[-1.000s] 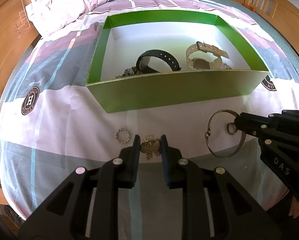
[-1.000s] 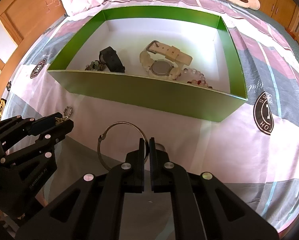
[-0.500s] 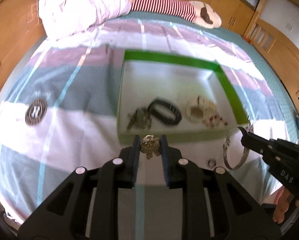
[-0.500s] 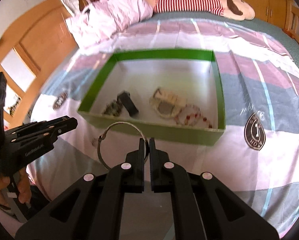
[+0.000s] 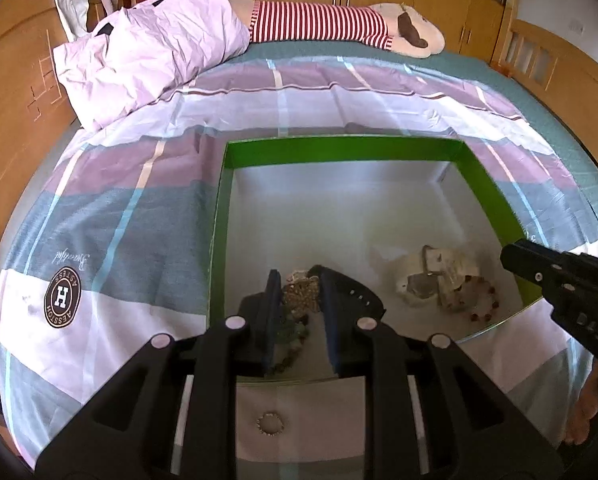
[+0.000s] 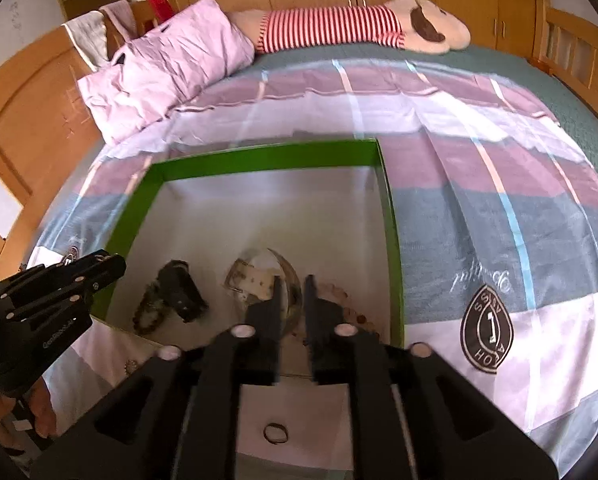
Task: Organize jewelry
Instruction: 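Carry the charm and bangle into the green box and open both tools, then grasp the gold beaded ring with the left tool while the right tool grasps the black ring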
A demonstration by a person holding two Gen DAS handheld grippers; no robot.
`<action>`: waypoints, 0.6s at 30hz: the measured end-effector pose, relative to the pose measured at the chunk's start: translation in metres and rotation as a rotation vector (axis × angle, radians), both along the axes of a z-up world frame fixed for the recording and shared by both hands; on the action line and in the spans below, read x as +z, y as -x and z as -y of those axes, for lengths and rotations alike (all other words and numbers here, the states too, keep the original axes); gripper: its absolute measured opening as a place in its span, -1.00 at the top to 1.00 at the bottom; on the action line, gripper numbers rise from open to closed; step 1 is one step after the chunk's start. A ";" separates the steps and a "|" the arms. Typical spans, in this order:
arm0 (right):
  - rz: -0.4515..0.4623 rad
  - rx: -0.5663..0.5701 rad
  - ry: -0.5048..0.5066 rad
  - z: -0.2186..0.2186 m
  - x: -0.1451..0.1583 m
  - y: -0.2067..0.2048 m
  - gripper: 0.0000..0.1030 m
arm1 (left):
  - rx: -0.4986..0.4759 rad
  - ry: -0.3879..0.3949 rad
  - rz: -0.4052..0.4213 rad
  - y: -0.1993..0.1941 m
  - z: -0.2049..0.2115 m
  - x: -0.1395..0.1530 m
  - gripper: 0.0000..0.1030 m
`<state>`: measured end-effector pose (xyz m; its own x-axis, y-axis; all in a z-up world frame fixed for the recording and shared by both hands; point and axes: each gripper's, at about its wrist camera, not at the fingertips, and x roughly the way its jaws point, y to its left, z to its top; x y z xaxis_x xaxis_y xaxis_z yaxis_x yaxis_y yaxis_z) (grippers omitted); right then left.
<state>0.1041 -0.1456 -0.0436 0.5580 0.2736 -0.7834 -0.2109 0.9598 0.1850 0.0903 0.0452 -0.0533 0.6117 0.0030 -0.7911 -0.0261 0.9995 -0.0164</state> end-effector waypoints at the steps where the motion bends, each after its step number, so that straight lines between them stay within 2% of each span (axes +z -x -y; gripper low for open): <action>1: 0.010 0.000 -0.002 0.000 0.003 0.003 0.27 | 0.002 -0.003 0.001 0.001 0.000 0.001 0.57; 2: 0.029 0.002 -0.002 0.000 0.008 0.007 0.13 | 0.002 -0.003 0.005 0.003 -0.001 0.002 0.56; 6: 0.015 0.084 -0.029 -0.009 0.016 0.023 0.13 | -0.012 0.014 0.009 0.013 -0.001 0.009 0.37; 9: -0.055 0.192 -0.008 -0.024 0.009 0.045 0.13 | -0.036 0.041 -0.017 0.028 -0.005 0.014 0.33; 11: -0.112 0.262 0.065 -0.037 -0.008 0.059 0.13 | -0.046 0.046 -0.044 0.038 -0.011 0.015 0.30; 14: -0.146 0.257 0.181 -0.041 -0.036 0.061 0.13 | -0.041 0.071 -0.130 0.049 -0.028 0.007 0.25; 16: -0.209 0.229 0.200 -0.034 -0.057 0.056 0.13 | -0.028 0.102 -0.174 0.050 -0.041 0.000 0.25; 18: -0.264 0.196 0.203 -0.028 -0.071 0.050 0.13 | -0.012 0.098 -0.192 0.052 -0.050 -0.006 0.23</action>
